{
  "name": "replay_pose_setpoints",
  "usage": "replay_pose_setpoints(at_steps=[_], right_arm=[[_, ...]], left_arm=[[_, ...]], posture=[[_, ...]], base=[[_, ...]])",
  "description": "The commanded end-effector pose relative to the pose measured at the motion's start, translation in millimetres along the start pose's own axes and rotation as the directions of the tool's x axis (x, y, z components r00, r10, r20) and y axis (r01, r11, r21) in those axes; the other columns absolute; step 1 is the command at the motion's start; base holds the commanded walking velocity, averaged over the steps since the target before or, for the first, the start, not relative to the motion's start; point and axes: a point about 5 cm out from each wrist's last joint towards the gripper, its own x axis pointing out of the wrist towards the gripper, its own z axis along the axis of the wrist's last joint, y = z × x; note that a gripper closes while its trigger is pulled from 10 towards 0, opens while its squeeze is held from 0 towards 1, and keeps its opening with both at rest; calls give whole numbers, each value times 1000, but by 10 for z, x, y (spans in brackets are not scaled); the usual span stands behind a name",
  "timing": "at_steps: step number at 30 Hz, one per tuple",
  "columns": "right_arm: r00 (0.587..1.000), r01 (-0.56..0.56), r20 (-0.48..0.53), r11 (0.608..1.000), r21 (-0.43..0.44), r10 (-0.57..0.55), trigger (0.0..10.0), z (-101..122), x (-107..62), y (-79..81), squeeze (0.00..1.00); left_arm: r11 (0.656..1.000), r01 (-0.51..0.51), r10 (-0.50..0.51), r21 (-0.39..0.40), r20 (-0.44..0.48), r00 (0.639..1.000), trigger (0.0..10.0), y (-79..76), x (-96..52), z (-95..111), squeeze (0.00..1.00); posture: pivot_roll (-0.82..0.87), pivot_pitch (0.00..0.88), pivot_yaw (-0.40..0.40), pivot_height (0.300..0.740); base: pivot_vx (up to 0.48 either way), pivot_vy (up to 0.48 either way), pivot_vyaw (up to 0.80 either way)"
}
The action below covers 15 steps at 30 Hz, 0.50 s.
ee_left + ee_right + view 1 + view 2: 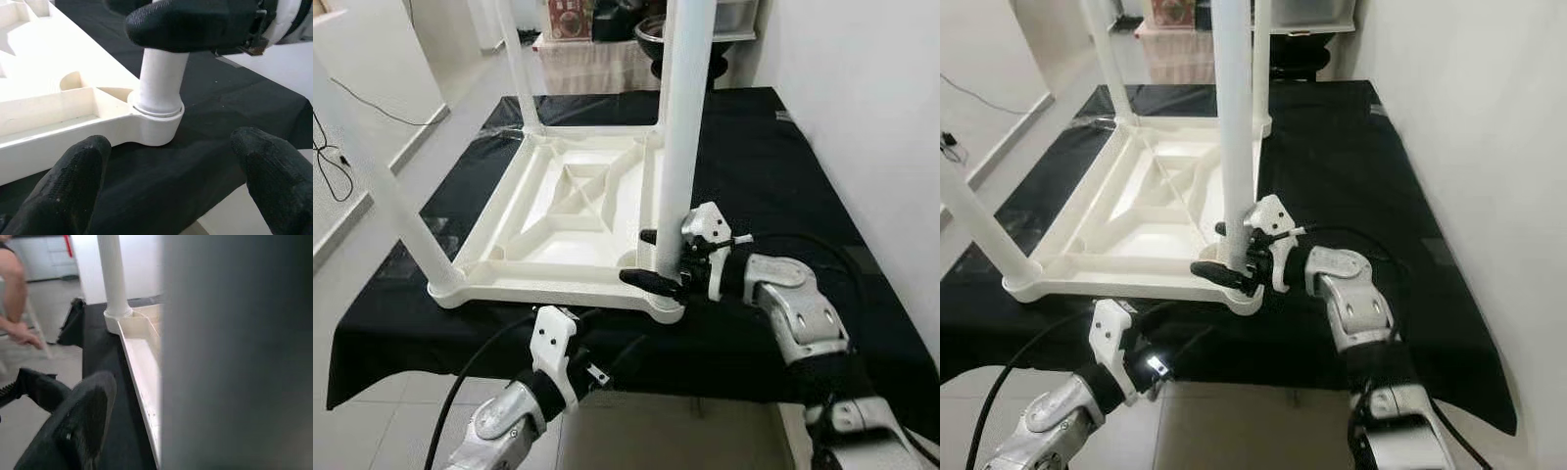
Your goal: Building children table
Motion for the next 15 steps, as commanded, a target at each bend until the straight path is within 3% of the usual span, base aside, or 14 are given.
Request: replay_pose_setpoints(at_steps=[1,2,3,4,5,15], right_arm=[[997,-81,-9,997,12,81,10000,12,46,-45,0],[997,-81,-9,997,12,81,10000,12,46,-45,0],[995,-102,-3,995,19,102,7725,30,53,-70,0],[993,-117,1,993,23,117,7725,41,57,-85,0],[993,-121,11,992,30,120,0,60,71,-103,0],[985,-169,36,984,54,167,0,33,70,-149,0]], left_arm=[[1000,-10,10,-2,-9,1000,10000,-26,-33,-27,0],[1000,-10,10,-2,-9,1000,10000,-26,-33,-27,0],[1000,-10,10,-2,-9,1000,10000,-33,-33,-25,0],[1000,-11,11,-2,-9,1000,10000,-37,-34,-25,0],[1000,-12,12,-4,-8,1000,10000,-43,-37,-24,0],[1000,-13,13,-10,-9,1000,10000,-66,-47,-27,0]], posture=[[-13,133,-1,740],[-13,133,-1,740],[-13,136,-3,740],[-13,136,-3,740],[-17,141,-5,740],[-19,150,0,740]], base=[[0,0,0],[0,0,0],[0,0,0],[0,0,0],[0,0,0],[0,0,0]])
